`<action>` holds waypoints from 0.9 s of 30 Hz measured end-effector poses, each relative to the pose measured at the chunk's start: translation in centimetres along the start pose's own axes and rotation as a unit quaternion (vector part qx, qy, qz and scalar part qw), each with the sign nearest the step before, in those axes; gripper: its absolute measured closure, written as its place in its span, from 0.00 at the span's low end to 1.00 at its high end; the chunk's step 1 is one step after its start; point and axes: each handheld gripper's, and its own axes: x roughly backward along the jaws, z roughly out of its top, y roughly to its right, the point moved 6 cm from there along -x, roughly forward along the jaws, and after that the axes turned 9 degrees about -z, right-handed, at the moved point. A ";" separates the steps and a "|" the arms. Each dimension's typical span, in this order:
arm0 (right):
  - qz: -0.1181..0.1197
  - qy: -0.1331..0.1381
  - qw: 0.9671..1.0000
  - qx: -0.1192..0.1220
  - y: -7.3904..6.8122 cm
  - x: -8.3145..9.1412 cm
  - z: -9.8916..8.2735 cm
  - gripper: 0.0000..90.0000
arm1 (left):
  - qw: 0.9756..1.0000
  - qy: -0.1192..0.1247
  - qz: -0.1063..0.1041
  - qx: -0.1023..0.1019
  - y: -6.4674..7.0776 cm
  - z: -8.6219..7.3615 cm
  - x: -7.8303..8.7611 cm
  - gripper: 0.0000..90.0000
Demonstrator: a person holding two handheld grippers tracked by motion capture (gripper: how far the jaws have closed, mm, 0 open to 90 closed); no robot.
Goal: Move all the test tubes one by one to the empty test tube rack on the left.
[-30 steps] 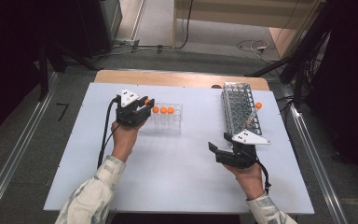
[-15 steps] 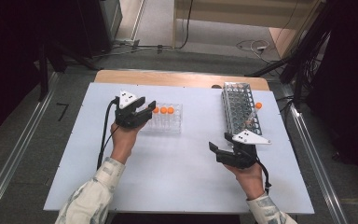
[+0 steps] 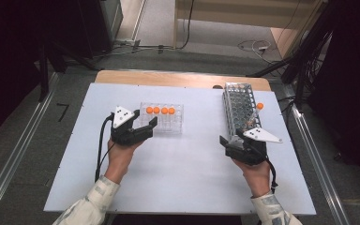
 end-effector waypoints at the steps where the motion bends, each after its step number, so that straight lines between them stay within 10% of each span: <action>1: -0.015 0.004 1.000 -0.004 0.5 0.0 0.2 0.31 | 1.000 -0.005 -0.005 0.001 0.1 -0.4 0.2 0.31; 9: -0.087 0.021 0.995 -0.040 4.6 -0.4 1.2 0.33 | 1.000 -0.014 -0.024 0.010 0.5 -1.9 1.6 0.30; 20: -0.114 0.014 0.988 -0.101 8.3 -2.8 1.3 0.40 | 0.999 -0.013 -0.031 0.014 0.8 -2.3 2.3 0.30; 27: -0.143 0.005 0.985 -0.093 9.0 -4.6 2.2 0.52 | 0.999 -0.014 -0.030 0.015 0.7 -2.5 2.4 0.30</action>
